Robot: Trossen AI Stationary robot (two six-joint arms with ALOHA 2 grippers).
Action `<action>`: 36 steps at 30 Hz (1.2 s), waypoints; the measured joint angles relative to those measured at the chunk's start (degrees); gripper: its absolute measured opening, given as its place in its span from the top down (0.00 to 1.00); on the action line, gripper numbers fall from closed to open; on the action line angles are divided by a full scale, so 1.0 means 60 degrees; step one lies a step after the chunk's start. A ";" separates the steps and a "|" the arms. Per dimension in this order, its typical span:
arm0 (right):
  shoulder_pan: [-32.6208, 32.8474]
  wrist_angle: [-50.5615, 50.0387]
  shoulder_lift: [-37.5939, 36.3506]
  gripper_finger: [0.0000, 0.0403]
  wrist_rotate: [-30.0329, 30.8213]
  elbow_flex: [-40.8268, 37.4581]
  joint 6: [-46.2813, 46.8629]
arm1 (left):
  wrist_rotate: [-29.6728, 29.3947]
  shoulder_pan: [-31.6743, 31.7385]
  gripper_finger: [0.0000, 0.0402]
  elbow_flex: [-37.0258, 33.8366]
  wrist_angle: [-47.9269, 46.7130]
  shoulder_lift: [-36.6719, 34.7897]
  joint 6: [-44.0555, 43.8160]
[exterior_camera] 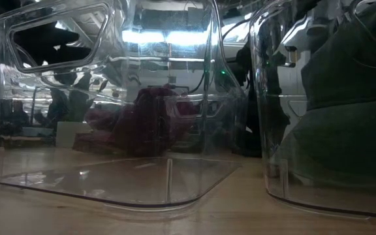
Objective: Pick & Place hat
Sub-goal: Put the bottom black cap into the right transparent bin
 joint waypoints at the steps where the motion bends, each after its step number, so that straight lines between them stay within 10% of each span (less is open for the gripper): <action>1: 0.0000 -0.0011 0.0102 0.51 0.0011 0.0000 0.0000 | 0.0227 0.0000 0.54 0.0000 0.0004 0.0000 -0.0004; 11: -0.0022 -0.0084 0.0450 0.89 0.0025 0.0004 0.0109 | 0.1338 0.0000 0.54 0.0000 -0.0004 0.0004 -0.0007; 21: -0.0178 0.0047 0.0109 0.90 -0.2560 0.0056 0.0253 | 0.1276 0.0000 0.54 0.0000 -0.0010 0.0004 -0.0004; 36: -0.0987 0.0013 -0.1931 0.90 -0.2569 0.0025 0.1359 | 0.1273 0.0000 0.54 0.0000 -0.0011 0.0004 -0.0004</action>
